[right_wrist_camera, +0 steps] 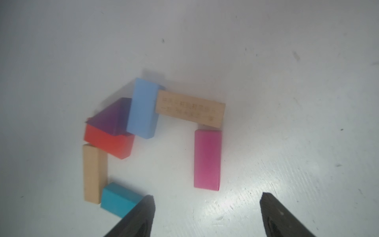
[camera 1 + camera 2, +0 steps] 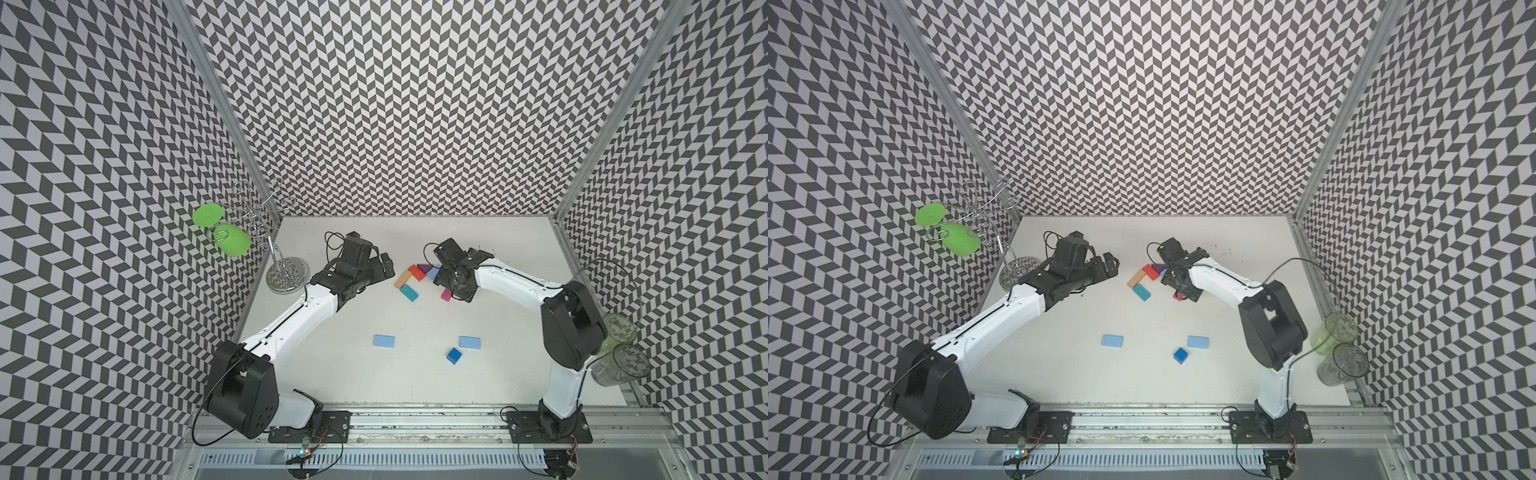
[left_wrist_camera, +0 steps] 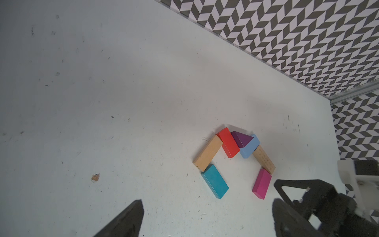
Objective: Assemble a heart with building blocks
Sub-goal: Pick up the building block from the center of the board.
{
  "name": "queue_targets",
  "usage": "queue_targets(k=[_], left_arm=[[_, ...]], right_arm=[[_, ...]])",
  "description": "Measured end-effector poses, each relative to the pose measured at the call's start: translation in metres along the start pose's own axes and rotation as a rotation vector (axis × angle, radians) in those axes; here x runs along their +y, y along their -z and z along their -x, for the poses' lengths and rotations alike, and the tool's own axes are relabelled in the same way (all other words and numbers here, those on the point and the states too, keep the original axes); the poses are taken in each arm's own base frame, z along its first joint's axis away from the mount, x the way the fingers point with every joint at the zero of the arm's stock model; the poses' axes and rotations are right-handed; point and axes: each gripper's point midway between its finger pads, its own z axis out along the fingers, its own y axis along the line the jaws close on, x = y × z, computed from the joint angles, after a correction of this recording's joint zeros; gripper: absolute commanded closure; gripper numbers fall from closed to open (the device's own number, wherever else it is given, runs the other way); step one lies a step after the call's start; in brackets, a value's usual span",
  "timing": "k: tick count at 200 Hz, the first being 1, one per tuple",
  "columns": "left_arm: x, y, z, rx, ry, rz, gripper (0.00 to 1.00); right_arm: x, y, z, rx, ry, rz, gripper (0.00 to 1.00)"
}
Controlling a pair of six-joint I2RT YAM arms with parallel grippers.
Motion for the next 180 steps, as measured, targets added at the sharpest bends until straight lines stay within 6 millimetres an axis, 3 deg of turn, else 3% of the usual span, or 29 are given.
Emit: queue_targets(k=[9,13,19,29,35,38,41,55,71,97,114,130,149,164,180], left_arm=[[0.002,0.006,0.002,-0.007,0.014,0.012,0.01],[0.003,0.009,0.003,-0.012,0.026,0.020,0.01],[0.005,0.014,0.004,-0.017,0.048,0.031,0.01],[0.010,0.021,0.003,-0.016,0.085,0.049,0.01],[0.011,0.024,0.001,-0.014,0.112,0.050,0.01],[0.012,0.025,0.000,-0.011,0.128,0.050,0.01],[0.012,0.026,-0.001,-0.010,0.141,0.048,0.01],[0.018,0.027,-0.019,0.021,0.217,0.046,0.01],[0.026,0.020,-0.058,0.108,0.288,0.064,0.01],[0.046,0.009,-0.132,0.287,0.386,0.154,0.01],[0.052,0.010,-0.167,0.368,0.429,0.211,0.01],[0.048,0.012,-0.184,0.408,0.461,0.235,0.01],[0.042,0.013,-0.198,0.435,0.494,0.251,0.01],[0.041,0.012,-0.207,0.455,0.521,0.271,0.01],[0.042,0.010,-0.214,0.468,0.546,0.296,0.01]], right_arm=[[0.003,0.021,0.006,-0.027,0.043,0.048,0.21],[0.004,0.032,0.010,-0.048,0.069,0.074,0.27],[0.005,0.047,0.014,-0.073,0.111,0.111,0.49],[0.006,0.073,0.019,-0.119,0.192,0.178,0.97],[0.006,0.087,0.021,-0.154,0.246,0.225,1.00],[0.005,0.093,0.022,-0.172,0.271,0.243,0.99],[0.005,0.099,0.023,-0.190,0.292,0.261,0.91],[-0.003,0.116,0.018,-0.227,0.398,0.337,0.28],[-0.008,0.116,0.007,-0.190,0.528,0.406,0.00],[-0.008,0.095,-0.009,-0.115,0.728,0.423,0.01],[-0.017,0.086,-0.028,-0.094,0.894,0.432,0.00],[-0.035,0.085,-0.051,-0.086,1.069,0.465,0.01],[-0.055,0.097,-0.073,-0.148,1.278,0.521,0.00],[-0.065,0.107,-0.077,-0.231,1.398,0.529,0.01],[-0.072,0.104,-0.078,-0.266,1.510,0.497,0.03]])
